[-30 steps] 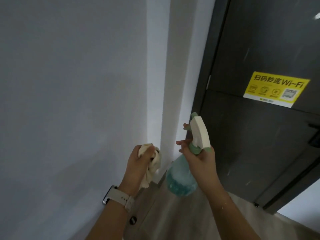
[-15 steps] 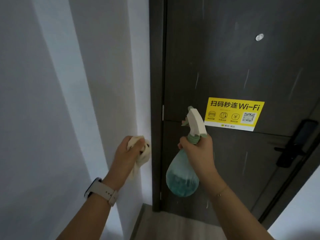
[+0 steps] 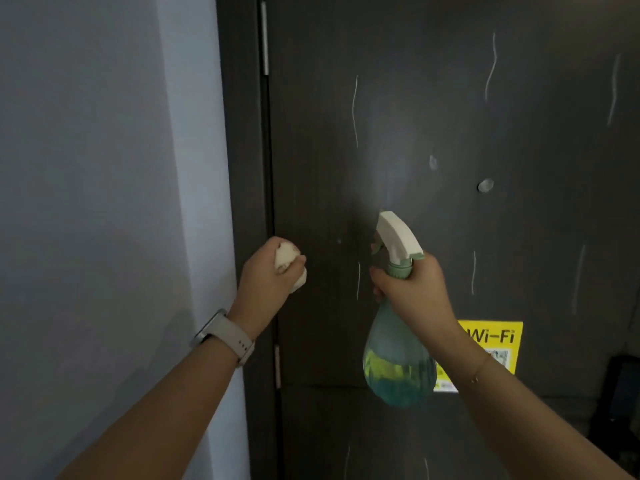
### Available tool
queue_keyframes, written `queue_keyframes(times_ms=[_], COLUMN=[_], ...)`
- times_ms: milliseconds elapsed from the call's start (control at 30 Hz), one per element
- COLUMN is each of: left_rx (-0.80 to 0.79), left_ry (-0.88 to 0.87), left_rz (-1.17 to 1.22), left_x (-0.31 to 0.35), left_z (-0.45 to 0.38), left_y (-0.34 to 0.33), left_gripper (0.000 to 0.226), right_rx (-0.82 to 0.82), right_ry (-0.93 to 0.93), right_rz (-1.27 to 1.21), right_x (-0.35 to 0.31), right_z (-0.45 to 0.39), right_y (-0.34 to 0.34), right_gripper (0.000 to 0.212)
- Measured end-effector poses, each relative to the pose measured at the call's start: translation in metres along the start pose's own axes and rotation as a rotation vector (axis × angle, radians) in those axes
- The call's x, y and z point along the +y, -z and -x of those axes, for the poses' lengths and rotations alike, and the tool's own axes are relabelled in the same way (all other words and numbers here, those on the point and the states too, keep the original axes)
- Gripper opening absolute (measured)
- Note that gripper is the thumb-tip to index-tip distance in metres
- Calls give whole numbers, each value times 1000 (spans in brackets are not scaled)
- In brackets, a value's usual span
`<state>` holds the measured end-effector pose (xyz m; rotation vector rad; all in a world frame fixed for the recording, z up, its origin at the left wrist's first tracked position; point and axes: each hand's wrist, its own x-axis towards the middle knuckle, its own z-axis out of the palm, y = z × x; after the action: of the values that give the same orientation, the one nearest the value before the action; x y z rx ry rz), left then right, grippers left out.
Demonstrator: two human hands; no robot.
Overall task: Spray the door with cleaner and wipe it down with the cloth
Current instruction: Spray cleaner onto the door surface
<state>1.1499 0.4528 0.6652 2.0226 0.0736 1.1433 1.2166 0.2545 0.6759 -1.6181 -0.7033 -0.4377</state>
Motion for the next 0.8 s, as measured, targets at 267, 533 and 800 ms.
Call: queue_keyframes(times_ms=[267,533,800], left_rx=[147,353,365], left_ry=[-407,-514,-625], left_rz=[-379,-574,-444], left_x=[37,17,-28], left_z=[-134,-239,-253], left_y=[10,37,26], left_gripper=[16,46,75], right_rx=[54,118,179], right_ry=[77,236,268], right_rz=[-36,155,208], right_x=[-54,-144,-156], right_z=[-106,-198,-250], right_y=[11,2,-5], right_gripper=[15,17,10])
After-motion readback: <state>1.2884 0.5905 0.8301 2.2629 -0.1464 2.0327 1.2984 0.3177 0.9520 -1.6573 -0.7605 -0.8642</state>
